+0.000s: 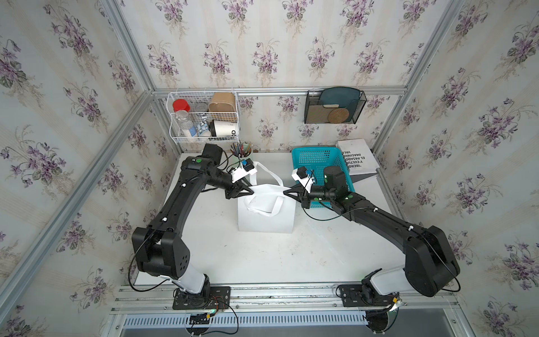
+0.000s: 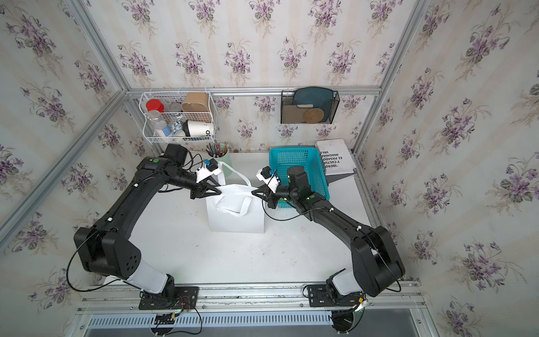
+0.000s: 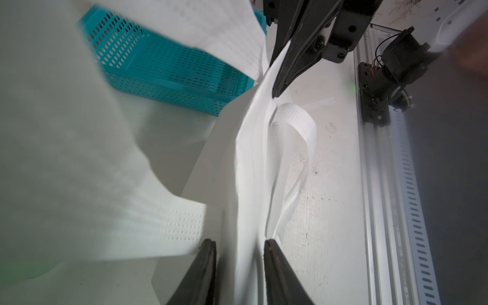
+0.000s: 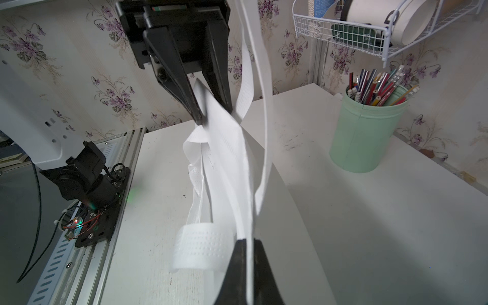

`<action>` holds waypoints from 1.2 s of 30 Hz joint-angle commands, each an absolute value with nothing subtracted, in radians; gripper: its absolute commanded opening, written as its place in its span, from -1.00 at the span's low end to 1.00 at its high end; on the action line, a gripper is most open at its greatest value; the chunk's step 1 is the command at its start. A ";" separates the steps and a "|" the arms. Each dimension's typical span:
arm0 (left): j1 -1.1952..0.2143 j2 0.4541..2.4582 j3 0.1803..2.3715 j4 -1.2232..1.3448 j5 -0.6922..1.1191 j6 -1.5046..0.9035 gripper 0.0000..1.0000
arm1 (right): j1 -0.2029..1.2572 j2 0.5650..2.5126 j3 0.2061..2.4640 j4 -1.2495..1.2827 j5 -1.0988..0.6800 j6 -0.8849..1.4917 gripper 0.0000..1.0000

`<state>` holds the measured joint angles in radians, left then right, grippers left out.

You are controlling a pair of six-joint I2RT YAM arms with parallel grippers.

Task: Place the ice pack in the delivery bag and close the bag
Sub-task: Seal the delivery bag at the center of the board.

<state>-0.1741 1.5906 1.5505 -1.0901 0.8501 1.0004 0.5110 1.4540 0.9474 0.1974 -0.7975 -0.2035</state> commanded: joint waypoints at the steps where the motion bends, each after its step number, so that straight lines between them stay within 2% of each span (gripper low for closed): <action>1: -0.175 1.593 1.543 -1.098 0.869 1.008 -0.52 | 0.512 1.458 0.949 0.222 -0.804 -0.187 -1.00; 2: -0.174 1.598 1.544 -1.104 0.868 1.017 -0.88 | 0.512 1.458 0.948 0.221 -0.804 -0.188 -1.00; 3: -0.174 1.602 1.548 -1.117 0.865 1.027 -1.00 | 0.512 1.458 0.950 0.218 -0.803 -0.194 -1.00; 7: -0.172 1.597 1.544 -1.098 0.847 1.023 -1.00 | 0.512 1.450 0.948 0.218 -0.796 -0.196 -1.00; 8: -0.170 1.595 1.547 -1.092 0.846 1.019 -1.00 | 0.512 1.449 0.949 0.220 -0.790 -0.189 -0.82; 9: -0.170 1.589 1.552 -1.086 0.843 1.003 -0.81 | 0.512 1.444 0.949 0.225 -0.776 -0.180 -0.39; 10: -0.169 1.575 1.551 -1.074 0.843 0.985 -0.35 | 0.512 1.432 0.943 0.233 -0.761 -0.175 0.04; 11: -0.169 1.550 1.540 -1.059 0.844 0.973 0.28 | 0.513 1.417 0.934 0.246 -0.746 -0.173 0.34; 12: -0.166 1.517 1.510 -1.026 0.847 0.956 0.40 | 0.512 1.388 0.920 0.267 -0.724 -0.171 0.55; 15: -0.150 1.355 1.361 -0.794 0.834 0.842 0.42 | 0.504 1.297 0.858 0.361 -0.619 -0.140 0.96; 19: -0.125 1.083 1.047 -0.320 0.805 0.609 0.43 | 0.456 1.153 0.759 0.554 -0.544 -0.048 1.00; 21: -0.115 1.002 0.913 -0.041 0.796 0.466 0.43 | 0.442 1.103 0.725 0.620 -0.494 -0.001 1.00; 23: -0.112 0.948 0.842 0.111 0.752 0.367 0.43 | 0.433 1.069 0.714 0.651 -0.400 0.026 1.00; 25: -0.112 0.914 0.799 0.191 0.672 0.282 0.43 | 0.431 1.038 0.699 0.690 -0.252 0.062 1.00; 29: -0.111 0.839 0.698 0.339 0.445 0.060 0.45 | 0.405 1.011 0.675 0.680 0.164 0.211 1.00; 33: -0.110 0.776 0.633 0.345 0.243 -0.050 0.46 | 0.282 1.039 0.647 0.589 0.287 0.235 1.00; 36: -0.110 0.755 0.577 0.314 0.124 -0.102 0.46 | 0.183 1.080 0.564 0.631 0.337 0.198 1.00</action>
<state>-0.1116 0.7662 0.6098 0.2787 0.3187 0.0284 0.2390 1.0557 0.6159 0.6254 0.1837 0.1871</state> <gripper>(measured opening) 0.728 0.998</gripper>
